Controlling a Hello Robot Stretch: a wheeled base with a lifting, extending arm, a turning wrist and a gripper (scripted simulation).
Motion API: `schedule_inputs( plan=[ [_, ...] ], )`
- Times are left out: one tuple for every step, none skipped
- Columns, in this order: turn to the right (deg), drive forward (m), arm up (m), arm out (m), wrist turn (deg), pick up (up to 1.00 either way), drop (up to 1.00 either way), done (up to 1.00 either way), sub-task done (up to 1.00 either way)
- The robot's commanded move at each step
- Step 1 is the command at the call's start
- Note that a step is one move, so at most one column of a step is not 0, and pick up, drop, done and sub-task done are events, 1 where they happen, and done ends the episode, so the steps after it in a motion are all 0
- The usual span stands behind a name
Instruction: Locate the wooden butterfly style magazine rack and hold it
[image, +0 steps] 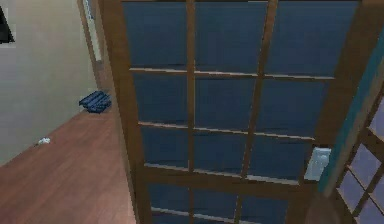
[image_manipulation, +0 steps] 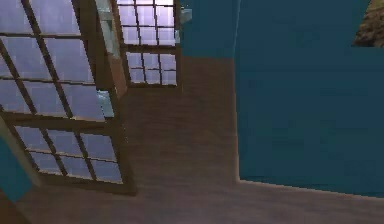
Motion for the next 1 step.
schedule_inputs(
  plan=[
    [-15.0,0.0,0.0,0.0,0.0,0.0,0.0,0.0,0.0]
  ],
)
